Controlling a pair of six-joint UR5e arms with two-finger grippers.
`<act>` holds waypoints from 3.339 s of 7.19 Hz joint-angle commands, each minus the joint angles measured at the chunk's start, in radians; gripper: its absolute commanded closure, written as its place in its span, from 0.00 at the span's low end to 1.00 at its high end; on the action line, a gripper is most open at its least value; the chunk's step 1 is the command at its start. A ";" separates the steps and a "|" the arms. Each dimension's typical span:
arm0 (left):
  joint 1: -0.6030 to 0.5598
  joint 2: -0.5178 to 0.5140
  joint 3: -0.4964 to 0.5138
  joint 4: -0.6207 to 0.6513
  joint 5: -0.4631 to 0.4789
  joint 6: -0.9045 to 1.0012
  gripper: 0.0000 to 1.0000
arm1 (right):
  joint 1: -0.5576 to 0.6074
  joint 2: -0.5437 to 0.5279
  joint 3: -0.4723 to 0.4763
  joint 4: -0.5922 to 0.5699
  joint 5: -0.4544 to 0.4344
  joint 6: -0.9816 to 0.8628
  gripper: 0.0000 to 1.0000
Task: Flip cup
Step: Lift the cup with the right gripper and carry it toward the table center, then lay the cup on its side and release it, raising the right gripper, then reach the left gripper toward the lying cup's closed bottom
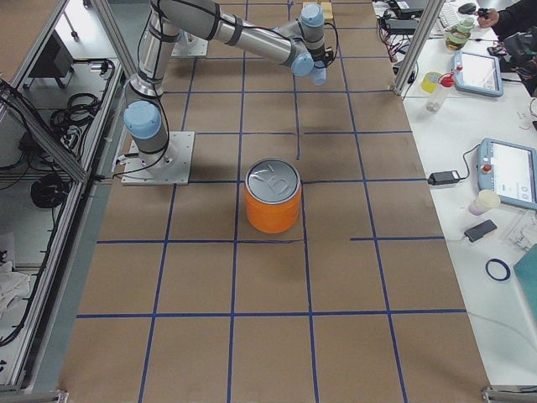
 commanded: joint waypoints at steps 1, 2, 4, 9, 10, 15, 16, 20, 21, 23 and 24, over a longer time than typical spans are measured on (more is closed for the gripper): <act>0.002 0.002 -0.002 -0.001 0.000 0.000 0.00 | 0.050 0.032 -0.004 0.012 -0.002 0.037 0.26; 0.002 0.002 -0.002 -0.001 0.000 0.000 0.00 | 0.050 0.053 -0.008 0.012 -0.002 0.028 0.12; 0.002 0.003 -0.002 -0.004 0.000 0.000 0.00 | 0.048 0.055 -0.002 0.014 -0.031 0.029 0.00; 0.002 0.003 -0.002 -0.010 -0.002 0.002 0.00 | -0.149 -0.184 0.010 0.295 -0.027 0.046 0.00; 0.003 0.000 -0.005 -0.010 -0.011 0.003 0.00 | -0.229 -0.250 0.010 0.393 -0.025 0.046 0.00; 0.147 -0.047 -0.085 0.022 -0.301 0.175 0.00 | -0.463 -0.520 -0.002 0.731 -0.053 0.526 0.00; 0.182 -0.079 -0.170 0.144 -0.430 0.180 0.00 | -0.458 -0.546 -0.016 0.772 -0.129 0.712 0.00; 0.210 -0.255 -0.343 0.464 -0.610 0.163 0.00 | -0.187 -0.542 -0.091 0.805 -0.326 1.320 0.00; 0.210 -0.306 -0.363 0.467 -0.740 0.157 0.00 | -0.197 -0.531 -0.094 0.804 -0.325 1.341 0.00; 0.210 -0.380 -0.375 0.467 -0.863 0.157 0.00 | -0.299 -0.531 -0.111 0.800 -0.235 1.349 0.00; 0.210 -0.403 -0.374 0.469 -0.891 0.158 0.00 | -0.376 -0.533 -0.116 0.805 -0.163 1.335 0.00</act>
